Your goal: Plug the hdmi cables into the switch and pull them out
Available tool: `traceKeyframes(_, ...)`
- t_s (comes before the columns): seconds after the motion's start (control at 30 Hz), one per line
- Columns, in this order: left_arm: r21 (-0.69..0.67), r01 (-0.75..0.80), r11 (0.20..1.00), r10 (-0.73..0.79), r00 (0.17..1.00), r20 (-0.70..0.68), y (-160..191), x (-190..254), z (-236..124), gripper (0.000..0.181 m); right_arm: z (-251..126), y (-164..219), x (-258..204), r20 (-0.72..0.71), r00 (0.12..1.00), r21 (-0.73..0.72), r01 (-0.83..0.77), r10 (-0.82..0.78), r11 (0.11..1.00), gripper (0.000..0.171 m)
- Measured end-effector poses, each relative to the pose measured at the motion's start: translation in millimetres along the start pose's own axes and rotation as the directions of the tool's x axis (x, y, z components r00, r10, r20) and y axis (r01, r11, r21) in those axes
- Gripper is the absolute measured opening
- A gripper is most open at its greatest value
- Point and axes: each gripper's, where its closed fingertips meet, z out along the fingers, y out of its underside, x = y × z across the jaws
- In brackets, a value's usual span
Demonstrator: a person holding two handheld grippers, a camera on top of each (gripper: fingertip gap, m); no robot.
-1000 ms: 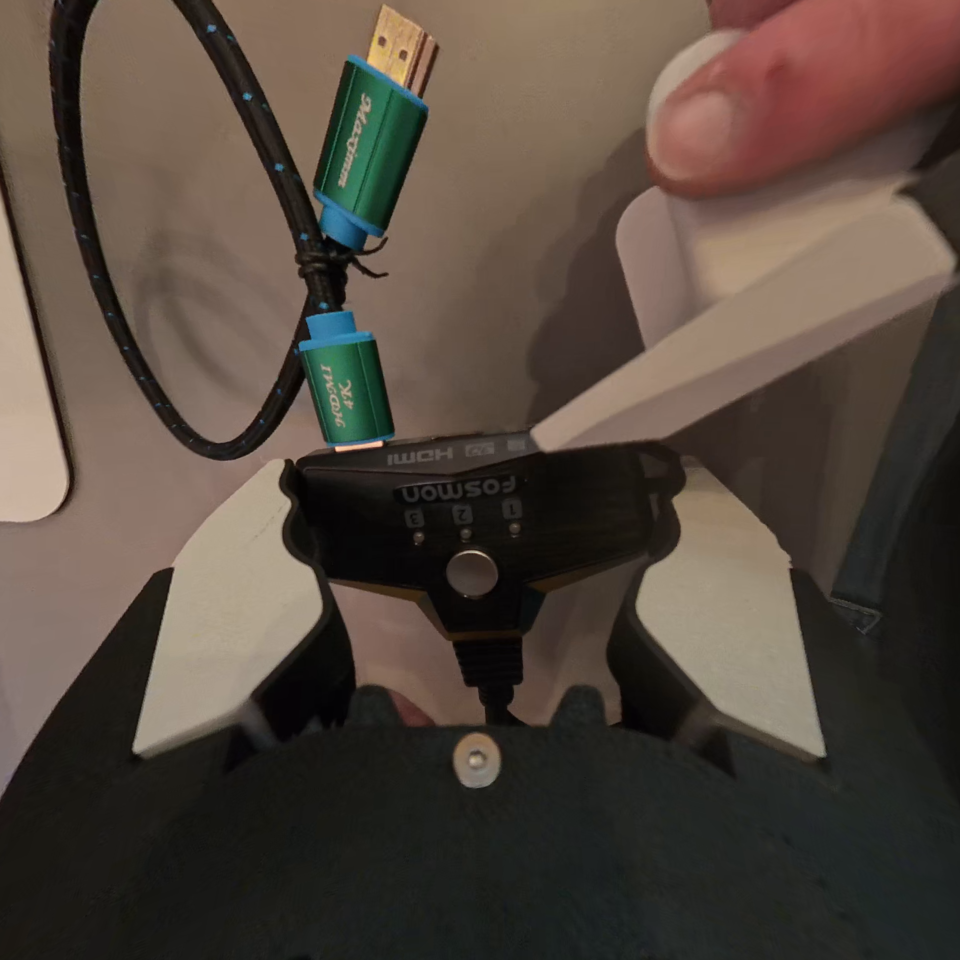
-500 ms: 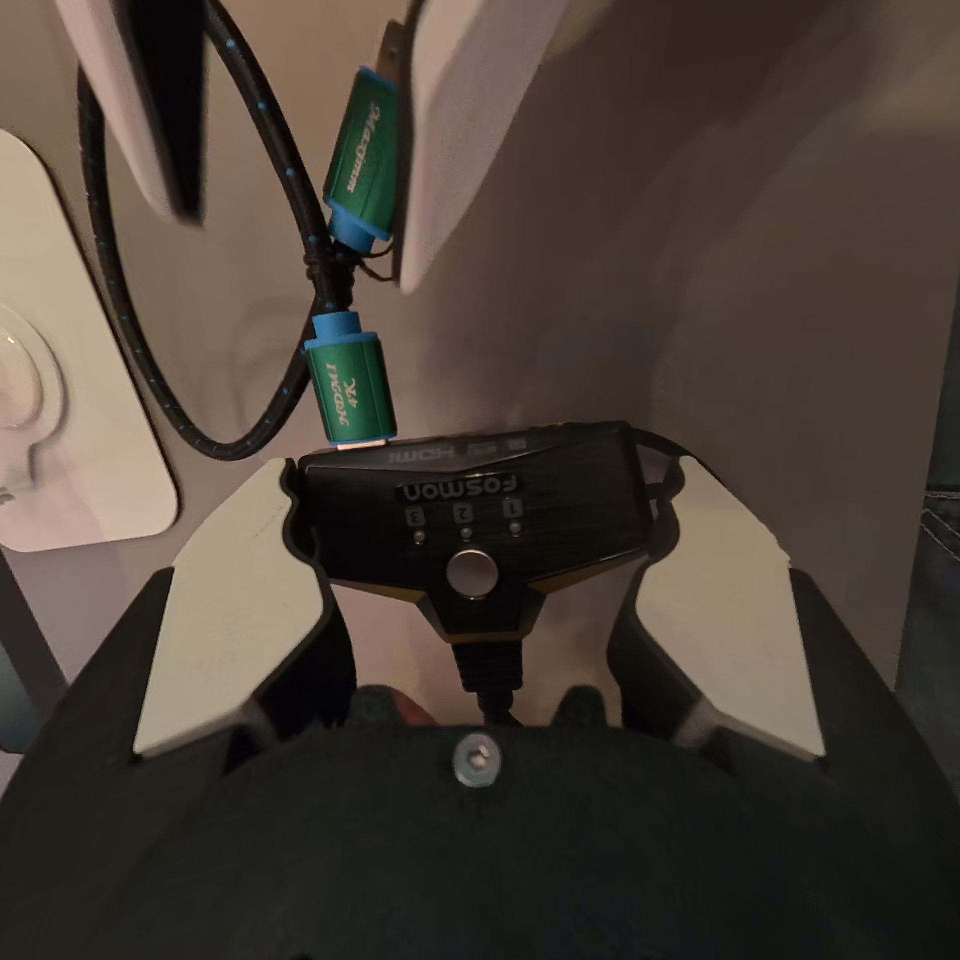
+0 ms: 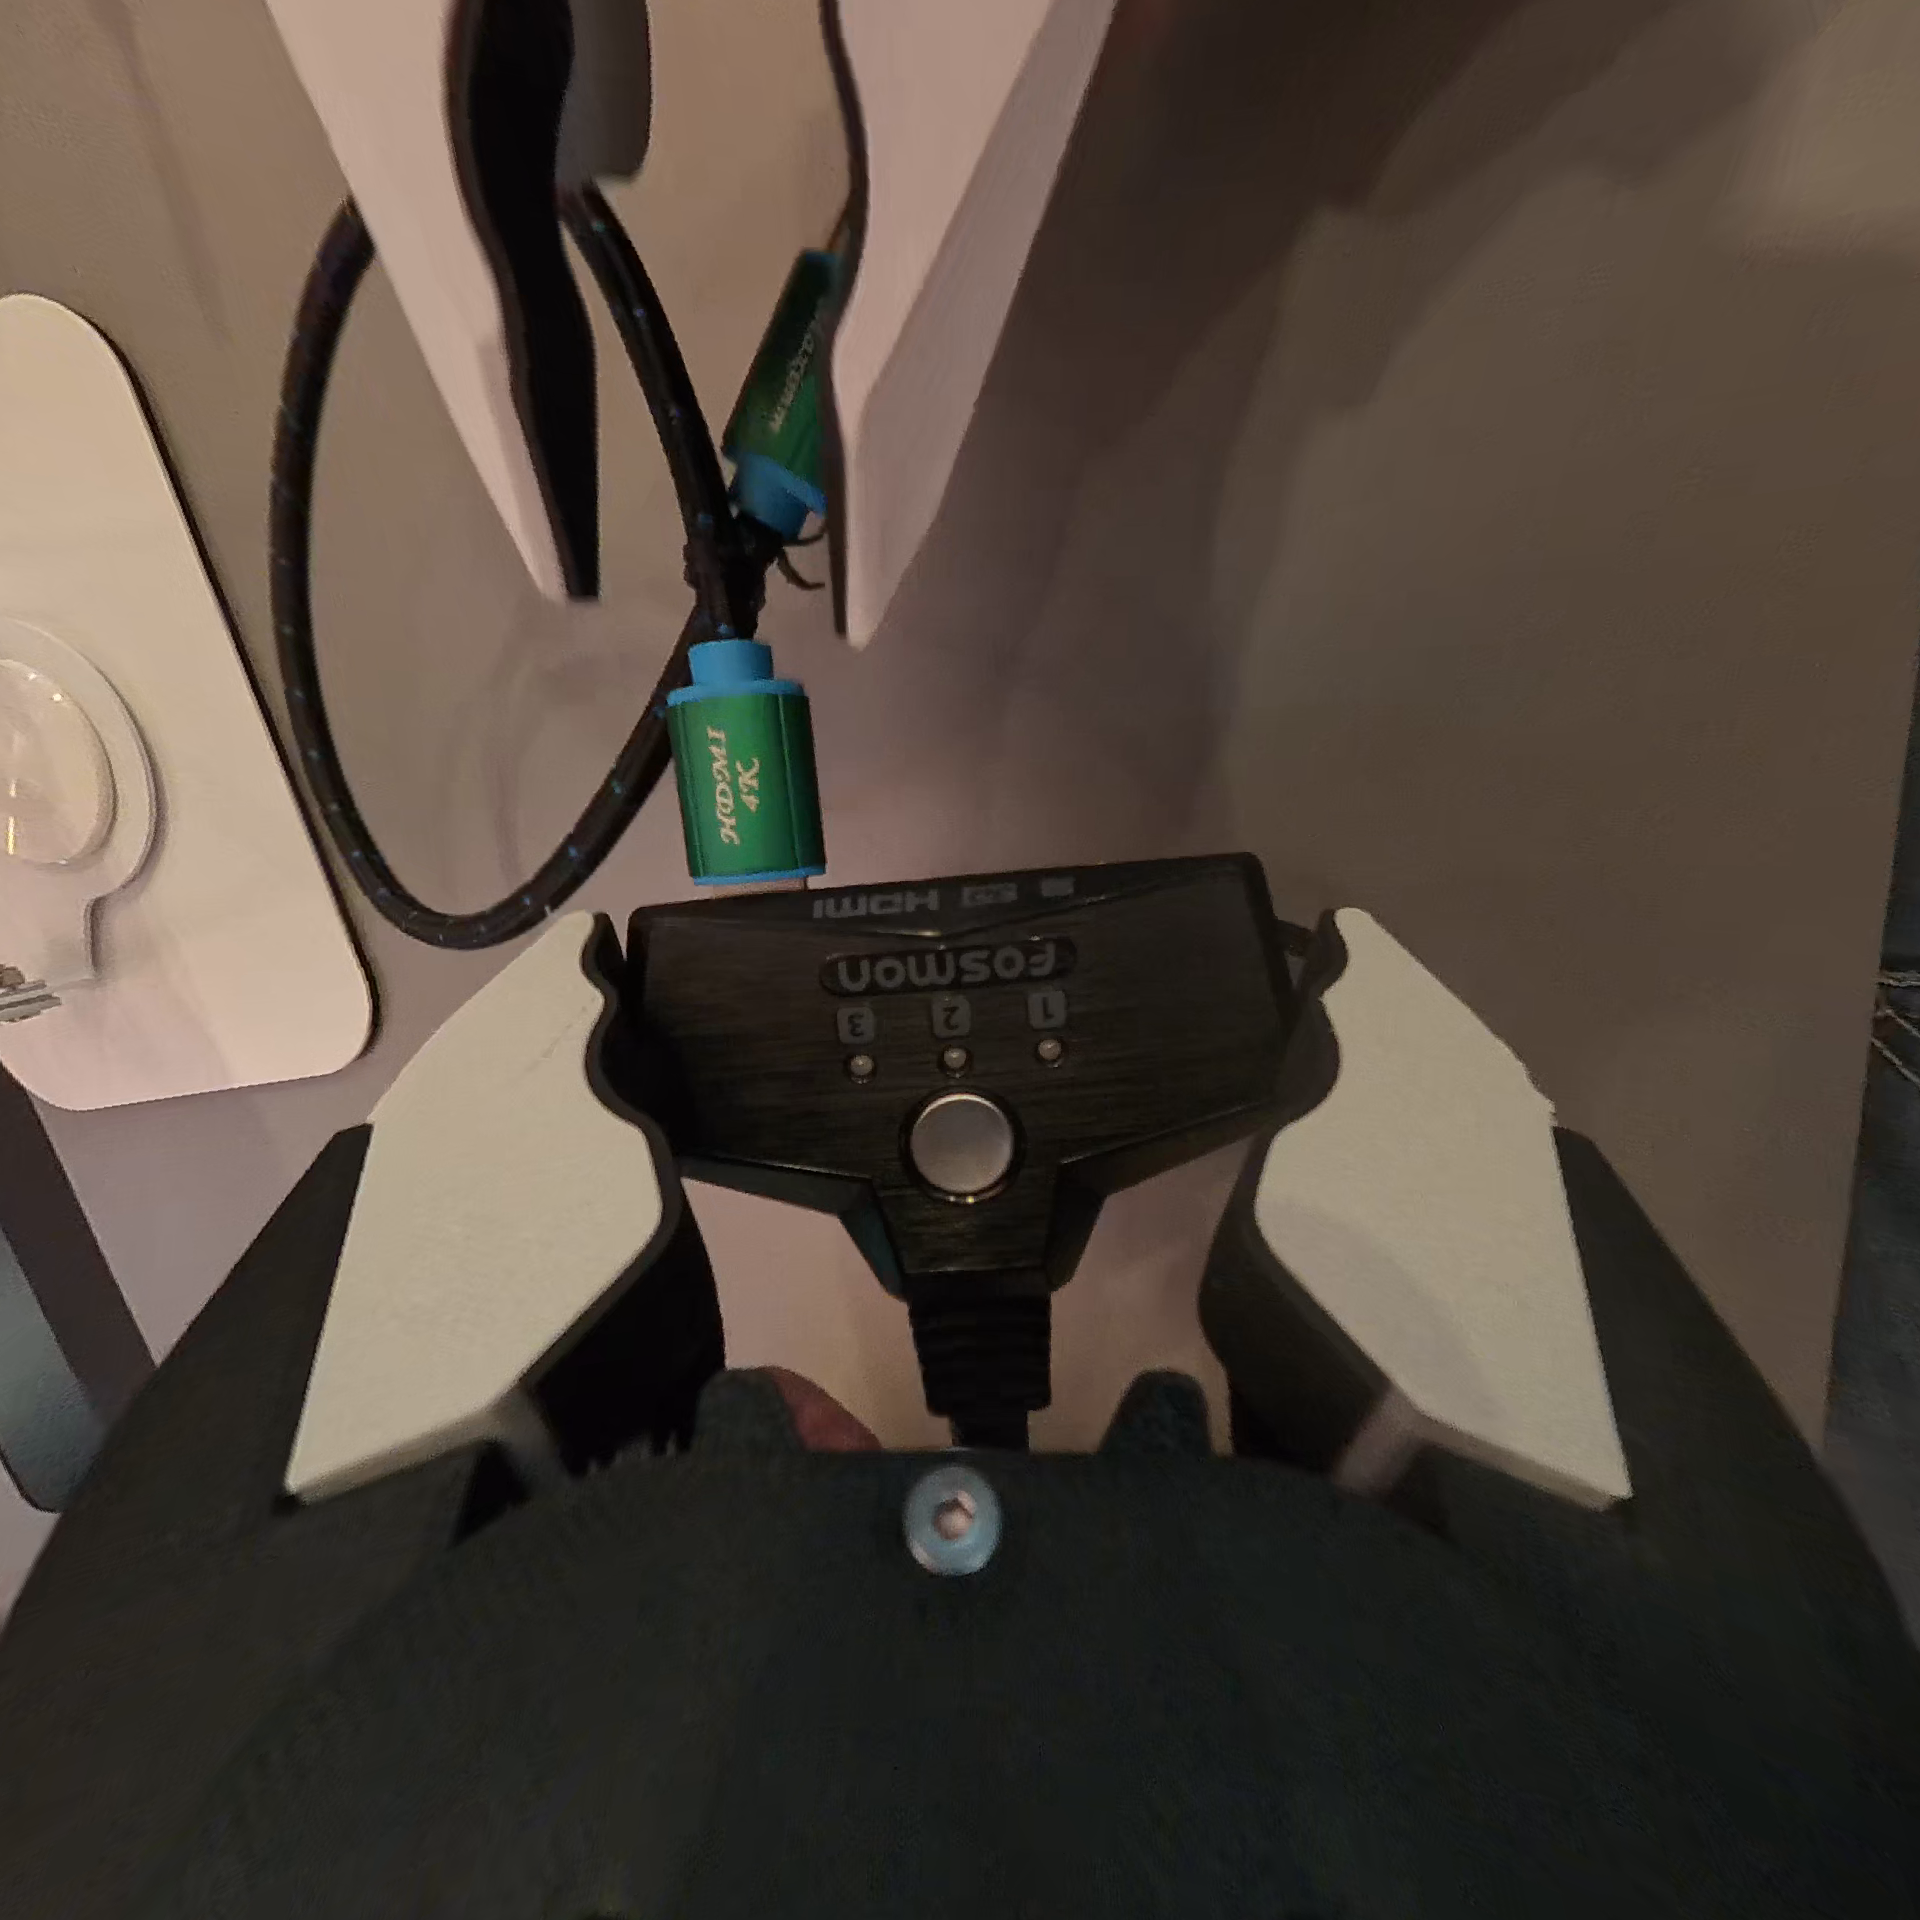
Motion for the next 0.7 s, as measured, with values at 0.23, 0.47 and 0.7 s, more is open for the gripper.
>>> traceKeyframes(0.23, 0.035, 0.057, 0.998, -0.057, 0.998, -0.001, 9, -8, -7, 0.119, -27, -1, -32, 0.211, 0.976, 0.030, -0.067, 0.060, 0.997, 0.011)
traceKeyframes(0.47, 0.104, 0.082, 0.991, -0.080, 0.997, -0.020, 5, -7, -18, 0.119, 8, 39, -28, 0.151, 0.976, -0.124, -0.137, 0.155, 0.983, 0.037)
traceKeyframes(0.7, 0.156, 0.070, 0.985, -0.060, 0.996, -0.070, -10, 3, -22, 0.118, 37, 1, -10, 0.085, 0.976, 0.139, -0.212, 0.202, 0.967, 0.038)
